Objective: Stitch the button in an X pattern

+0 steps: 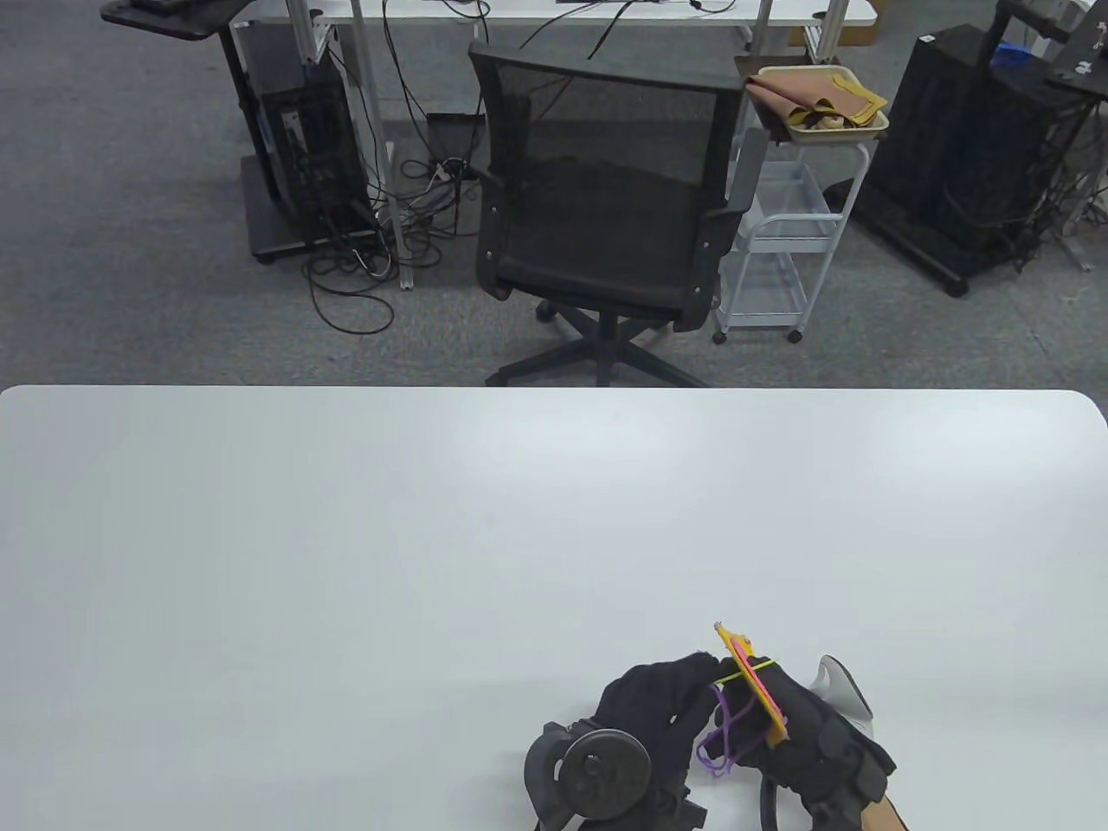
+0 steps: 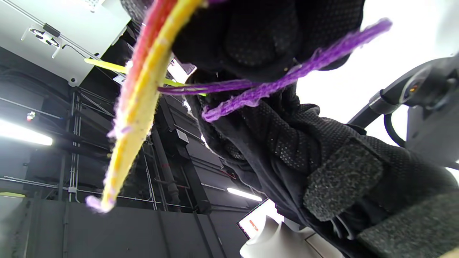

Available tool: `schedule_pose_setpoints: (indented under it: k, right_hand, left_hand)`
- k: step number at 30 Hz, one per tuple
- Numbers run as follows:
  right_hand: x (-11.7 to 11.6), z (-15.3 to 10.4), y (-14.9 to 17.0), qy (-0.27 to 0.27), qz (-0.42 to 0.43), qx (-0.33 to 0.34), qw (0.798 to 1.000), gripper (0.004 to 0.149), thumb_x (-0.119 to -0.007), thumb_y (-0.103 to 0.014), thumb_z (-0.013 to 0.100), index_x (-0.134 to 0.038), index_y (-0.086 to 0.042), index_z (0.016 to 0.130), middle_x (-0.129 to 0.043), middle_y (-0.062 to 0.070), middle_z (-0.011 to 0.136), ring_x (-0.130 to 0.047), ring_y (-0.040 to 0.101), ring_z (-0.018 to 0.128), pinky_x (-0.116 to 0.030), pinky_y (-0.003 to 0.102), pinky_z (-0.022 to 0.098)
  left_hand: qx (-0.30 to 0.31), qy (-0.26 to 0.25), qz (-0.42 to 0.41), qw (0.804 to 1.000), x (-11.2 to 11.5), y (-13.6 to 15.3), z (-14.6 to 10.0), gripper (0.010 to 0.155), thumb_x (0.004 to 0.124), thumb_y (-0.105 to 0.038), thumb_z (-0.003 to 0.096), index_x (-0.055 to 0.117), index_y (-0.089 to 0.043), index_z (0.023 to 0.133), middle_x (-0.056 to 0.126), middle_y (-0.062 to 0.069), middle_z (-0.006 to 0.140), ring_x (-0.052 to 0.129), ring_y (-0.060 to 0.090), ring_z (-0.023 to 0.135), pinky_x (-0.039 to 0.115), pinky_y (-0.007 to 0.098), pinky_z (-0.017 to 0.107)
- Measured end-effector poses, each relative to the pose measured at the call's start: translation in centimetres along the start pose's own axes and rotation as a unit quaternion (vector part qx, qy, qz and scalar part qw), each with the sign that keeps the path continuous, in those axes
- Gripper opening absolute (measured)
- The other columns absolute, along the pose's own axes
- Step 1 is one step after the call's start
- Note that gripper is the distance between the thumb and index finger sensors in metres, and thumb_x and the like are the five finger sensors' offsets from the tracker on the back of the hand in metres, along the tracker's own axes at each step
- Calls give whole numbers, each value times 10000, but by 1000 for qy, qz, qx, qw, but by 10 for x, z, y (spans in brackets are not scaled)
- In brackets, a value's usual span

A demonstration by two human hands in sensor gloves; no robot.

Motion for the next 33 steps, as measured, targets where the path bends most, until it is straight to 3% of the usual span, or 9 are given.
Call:
schedule_pose_setpoints:
  k: [13, 21, 25, 29, 33]
  right_hand:
    - [3, 2, 4, 28, -45, -9, 999, 434, -504, -412, 591, -581, -157, 933, -824, 15, 620, -822, 161, 556, -679, 475, 633]
    - [3, 1, 2, 38, -74, -7, 997, 434, -514, -417, 588, -576, -164, 936, -821, 23, 632, -819, 169, 567, -672, 483, 637]
    - [5, 1, 0, 41, -77, -2, 996, 437, -520, -423, 588, -567, -168, 940, -817, 21, 643, -816, 168, 578, -666, 481, 645]
    - [8, -1, -3, 57, -104, 2, 993, 438, -527, -428, 586, -565, -174, 941, -815, 18, 649, -814, 165, 584, -663, 479, 649]
    - [11, -3, -6, 73, -129, 2, 989, 442, -543, -426, 584, -560, -171, 944, -811, 24, 655, -809, 170, 590, -655, 482, 653]
  left_hand:
    - [-1, 17, -3, 1000, 3, -2, 1, 366, 814, -359, 501, 862, -215, 834, 999, -2, 692, 1002, 174, 528, 821, 450, 485]
    - [-26, 52, -98, 993, 8, 9, 3, 395, 758, -369, 520, 832, -205, 872, 946, 21, 763, 957, 191, 584, 782, 463, 519]
    - [-50, 97, -202, 973, 17, 20, 2, 487, 647, -448, 553, 798, -190, 938, 880, 69, 863, 905, 240, 674, 731, 497, 569]
    - [-87, 132, -326, 932, 26, 33, 1, 562, 584, -486, 568, 795, -149, 966, 833, 122, 924, 863, 307, 731, 685, 541, 596]
    - [-107, 152, -363, 913, 29, 39, -1, 621, 531, -527, 574, 796, -135, 978, 823, 141, 949, 855, 336, 754, 677, 559, 600]
Point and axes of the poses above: the tracker on the back of each hand, its own y axis roughly to the little-finger side, its own z axis roughly from the wrist to the fingertips, x = y × z, the point moved 4 cm from there along z, roughly from the wrist to the fingertips
